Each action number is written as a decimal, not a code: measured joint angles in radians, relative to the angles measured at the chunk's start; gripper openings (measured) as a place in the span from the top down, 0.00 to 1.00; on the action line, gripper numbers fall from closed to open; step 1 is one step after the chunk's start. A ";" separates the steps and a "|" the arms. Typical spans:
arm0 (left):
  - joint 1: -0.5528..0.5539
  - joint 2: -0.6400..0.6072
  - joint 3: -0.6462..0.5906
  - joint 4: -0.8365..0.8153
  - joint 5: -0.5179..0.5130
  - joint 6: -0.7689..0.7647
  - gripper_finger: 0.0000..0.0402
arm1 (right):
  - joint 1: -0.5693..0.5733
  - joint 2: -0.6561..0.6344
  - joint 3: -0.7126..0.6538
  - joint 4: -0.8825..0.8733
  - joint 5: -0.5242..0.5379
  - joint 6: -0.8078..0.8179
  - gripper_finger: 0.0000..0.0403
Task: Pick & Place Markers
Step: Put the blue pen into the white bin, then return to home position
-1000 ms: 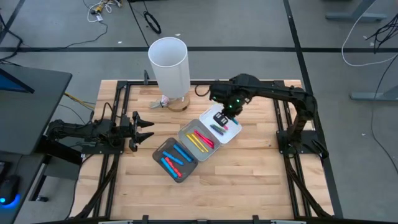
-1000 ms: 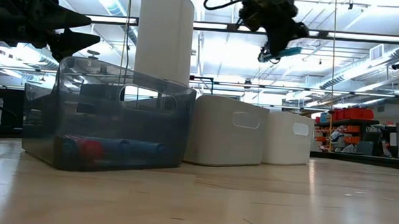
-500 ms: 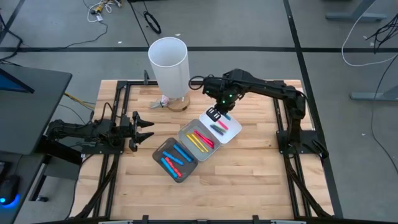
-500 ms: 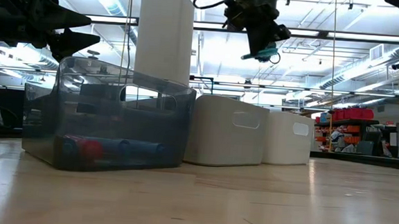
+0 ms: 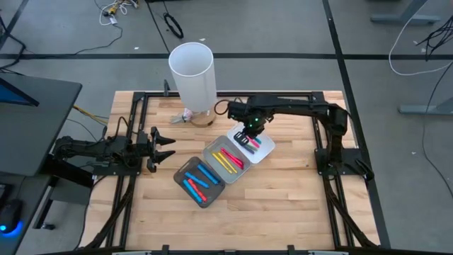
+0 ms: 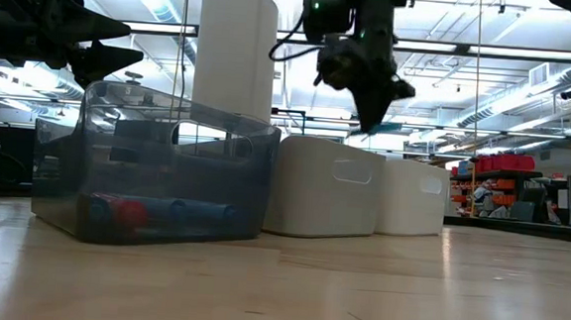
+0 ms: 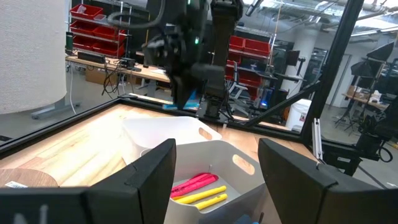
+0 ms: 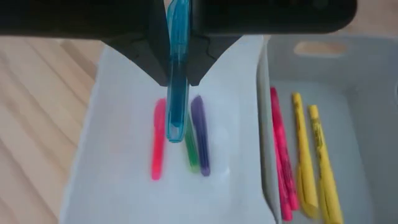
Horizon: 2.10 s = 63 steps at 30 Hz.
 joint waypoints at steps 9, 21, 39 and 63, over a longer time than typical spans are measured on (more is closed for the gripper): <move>0.000 0.000 0.000 0.000 0.000 0.000 0.42 | -0.014 0.000 -0.161 0.144 0.019 -0.004 0.94; 0.000 0.000 0.000 0.000 0.000 0.000 0.42 | -0.013 0.044 -0.263 0.301 0.026 -0.002 0.94; 0.000 0.000 0.000 0.000 0.000 0.000 0.42 | -0.013 0.138 -0.263 0.347 0.026 -0.032 0.93; 0.000 0.000 0.000 0.000 0.000 0.000 0.42 | -0.030 0.008 -0.263 0.288 -0.010 -0.045 0.49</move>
